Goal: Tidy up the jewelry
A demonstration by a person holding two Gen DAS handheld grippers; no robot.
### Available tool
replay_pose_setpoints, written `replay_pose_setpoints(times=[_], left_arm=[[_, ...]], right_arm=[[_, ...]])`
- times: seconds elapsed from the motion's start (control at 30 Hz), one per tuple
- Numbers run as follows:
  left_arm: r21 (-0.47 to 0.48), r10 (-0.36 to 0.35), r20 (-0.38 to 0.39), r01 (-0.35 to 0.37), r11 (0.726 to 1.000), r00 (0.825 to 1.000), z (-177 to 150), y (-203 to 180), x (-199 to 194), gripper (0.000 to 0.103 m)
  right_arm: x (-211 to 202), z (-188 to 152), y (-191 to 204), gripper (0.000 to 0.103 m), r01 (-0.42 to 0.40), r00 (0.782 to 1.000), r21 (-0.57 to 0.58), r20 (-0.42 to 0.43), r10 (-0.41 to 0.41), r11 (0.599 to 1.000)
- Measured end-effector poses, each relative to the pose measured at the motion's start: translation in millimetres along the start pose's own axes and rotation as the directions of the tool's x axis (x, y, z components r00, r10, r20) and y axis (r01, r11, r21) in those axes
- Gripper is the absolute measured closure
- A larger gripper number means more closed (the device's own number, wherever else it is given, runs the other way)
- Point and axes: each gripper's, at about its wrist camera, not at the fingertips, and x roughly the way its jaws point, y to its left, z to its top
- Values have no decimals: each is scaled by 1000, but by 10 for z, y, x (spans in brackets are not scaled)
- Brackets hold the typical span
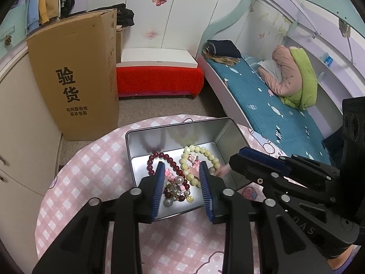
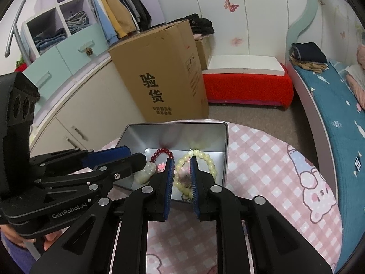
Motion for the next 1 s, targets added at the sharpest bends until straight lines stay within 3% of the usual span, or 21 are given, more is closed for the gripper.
replay_pose_setpoints(times=[0.07, 0.2, 0.23, 0.3, 0.53, 0.73, 0.83, 1.0], left_arm=[[-5, 7, 21, -7, 1000, 1000, -6, 3, -52, 58], [-11, 6, 36, -6, 1000, 999, -25, 14, -143, 57], [-12, 10, 42, -9, 1000, 999, -31, 16, -173, 57], [-14, 34, 61, -33, 999, 998, -51, 16, -257, 54], [-2, 113, 160, -114, 993, 981, -146, -72, -608, 31], [20, 165, 226, -174, 984, 960, -294, -205, -927, 24], [18, 190, 282, -203, 979, 940, -394, -278, -1142, 21], [17, 217, 304, -233, 972, 928, -537, -385, -1411, 20]], right_arm=[[-36, -4, -2, 86, -8, 1000, 4, 1, 8, 1000], [-143, -26, 16, 82, 0, 1000, 9, 14, -1, 1000], [-192, -37, 12, 68, 6, 1000, 14, 23, -6, 1000], [-286, -56, 8, 54, 25, 999, 20, 45, -26, 999], [-693, -155, 57, 47, 29, 994, 20, 102, -31, 999], [-1076, -260, 193, 37, 51, 986, -2, 160, -50, 999], [-1267, -331, 281, 33, 60, 980, -10, 193, -57, 998], [-1589, -468, 410, 30, 94, 967, -29, 242, -84, 995]])
